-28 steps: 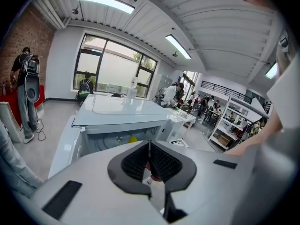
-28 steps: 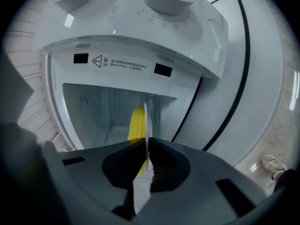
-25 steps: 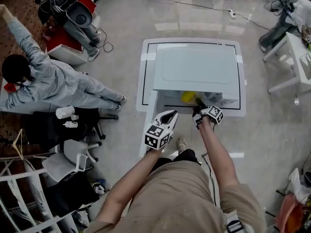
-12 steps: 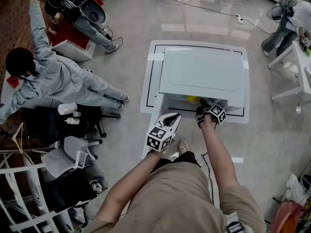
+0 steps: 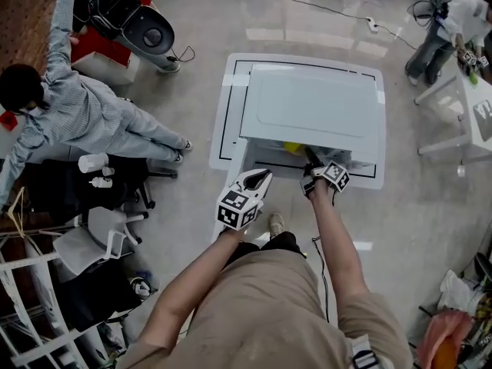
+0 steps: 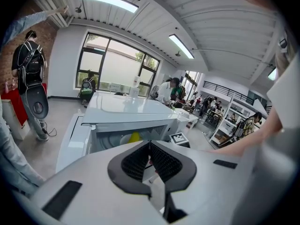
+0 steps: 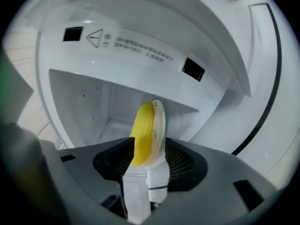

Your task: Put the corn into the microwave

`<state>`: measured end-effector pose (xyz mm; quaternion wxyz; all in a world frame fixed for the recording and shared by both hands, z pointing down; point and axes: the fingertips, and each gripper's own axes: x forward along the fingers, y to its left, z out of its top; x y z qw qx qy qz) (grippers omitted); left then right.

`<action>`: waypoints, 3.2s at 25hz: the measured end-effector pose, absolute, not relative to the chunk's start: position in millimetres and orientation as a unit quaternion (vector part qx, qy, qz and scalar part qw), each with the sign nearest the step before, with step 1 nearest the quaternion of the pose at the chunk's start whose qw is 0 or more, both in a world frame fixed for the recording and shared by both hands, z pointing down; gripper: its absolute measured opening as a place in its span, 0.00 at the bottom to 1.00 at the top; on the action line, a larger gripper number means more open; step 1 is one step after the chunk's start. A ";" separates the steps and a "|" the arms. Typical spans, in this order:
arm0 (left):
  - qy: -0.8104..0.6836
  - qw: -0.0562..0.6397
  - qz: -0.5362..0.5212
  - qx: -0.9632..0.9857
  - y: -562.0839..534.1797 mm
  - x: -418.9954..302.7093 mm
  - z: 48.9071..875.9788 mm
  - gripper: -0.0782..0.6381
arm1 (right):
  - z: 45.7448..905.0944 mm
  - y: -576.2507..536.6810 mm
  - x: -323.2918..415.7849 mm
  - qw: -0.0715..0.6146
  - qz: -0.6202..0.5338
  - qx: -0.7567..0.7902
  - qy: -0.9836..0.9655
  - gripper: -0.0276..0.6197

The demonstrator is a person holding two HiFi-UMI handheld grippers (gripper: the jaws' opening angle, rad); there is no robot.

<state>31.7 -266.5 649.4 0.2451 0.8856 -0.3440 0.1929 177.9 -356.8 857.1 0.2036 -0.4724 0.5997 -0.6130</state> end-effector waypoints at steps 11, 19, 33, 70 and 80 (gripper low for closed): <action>-0.334 0.230 0.202 0.892 -254.2 33.1 637.1 0.11 | 872.7 -329.0 175.4 -0.193 -0.257 -0.558 0.765 0.47; -0.329 0.234 0.204 0.892 -243.1 35.4 636.5 0.11 | 869.0 -350.2 174.4 -0.221 -0.234 -0.556 0.767 0.47; -0.353 0.231 0.205 0.883 -232.9 16.9 628.2 0.11 | 861.0 -379.5 163.0 -0.255 -0.212 -0.530 0.780 0.47; -0.157 0.095 -0.030 0.983 -112.1 -34.3 394.8 0.11 | 434.9 -52.3 135.4 -0.034 -0.093 -0.635 0.766 0.47; -0.080 0.086 -0.012 0.993 -61.0 -38.5 438.1 0.11 | 456.4 52.0 134.9 -0.017 -0.088 -0.756 0.649 0.47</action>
